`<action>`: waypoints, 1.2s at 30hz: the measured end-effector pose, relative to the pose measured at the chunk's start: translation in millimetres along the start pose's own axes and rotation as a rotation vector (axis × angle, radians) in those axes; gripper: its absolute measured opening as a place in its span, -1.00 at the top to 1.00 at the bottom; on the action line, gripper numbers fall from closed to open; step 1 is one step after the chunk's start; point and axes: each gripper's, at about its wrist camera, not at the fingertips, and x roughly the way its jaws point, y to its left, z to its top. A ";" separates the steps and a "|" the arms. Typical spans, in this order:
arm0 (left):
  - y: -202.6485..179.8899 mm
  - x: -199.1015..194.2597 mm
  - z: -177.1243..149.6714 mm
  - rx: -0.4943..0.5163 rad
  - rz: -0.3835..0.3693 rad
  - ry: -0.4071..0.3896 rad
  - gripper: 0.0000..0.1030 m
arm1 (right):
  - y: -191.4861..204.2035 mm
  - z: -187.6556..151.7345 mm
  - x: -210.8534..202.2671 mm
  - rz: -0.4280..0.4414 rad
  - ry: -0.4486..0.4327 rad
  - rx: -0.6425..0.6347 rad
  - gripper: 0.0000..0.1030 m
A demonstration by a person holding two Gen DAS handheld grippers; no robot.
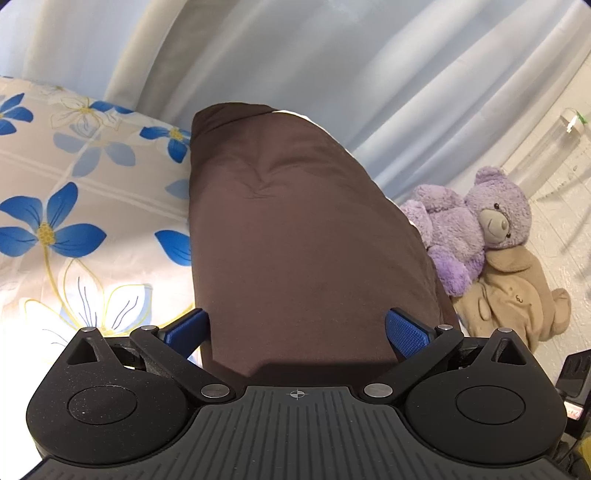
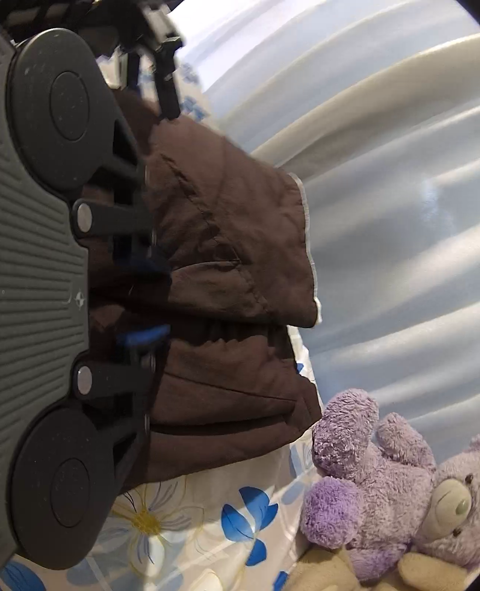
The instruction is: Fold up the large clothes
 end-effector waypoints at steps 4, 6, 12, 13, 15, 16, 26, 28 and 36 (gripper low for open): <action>3.6 -1.9 5.7 -0.007 -0.010 -0.001 -1.00 | -15.8 11.3 -22.3 -0.028 -0.062 0.043 0.45; 6.0 0.2 9.2 -0.017 -0.044 0.010 -1.00 | -38.9 16.6 -34.2 -0.061 -0.105 0.107 -0.02; 22.1 14.5 18.2 -0.051 -0.086 0.009 -1.00 | -124.9 18.6 -9.3 0.138 0.028 0.437 -0.58; 26.6 17.7 19.8 -0.072 -0.096 0.012 -1.00 | -131.3 18.5 -0.9 0.158 0.047 0.460 -0.58; 35.2 22.8 22.6 -0.121 -0.113 0.017 -1.00 | -135.8 19.9 16.4 0.184 0.083 0.466 -0.58; 38.1 24.5 23.8 -0.139 -0.121 0.017 -1.00 | -136.0 21.1 24.0 0.198 0.098 0.465 -0.58; 40.9 21.4 28.9 -0.159 -0.149 0.002 -0.91 | -102.1 26.3 67.4 0.303 0.172 0.394 -0.08; 39.9 18.0 30.7 -0.159 -0.152 -0.009 -0.88 | -93.6 30.0 61.6 0.331 0.155 0.395 0.08; 41.7 -15.2 40.9 -0.172 -0.124 -0.049 -0.88 | -45.3 48.3 55.8 0.417 0.156 0.335 0.19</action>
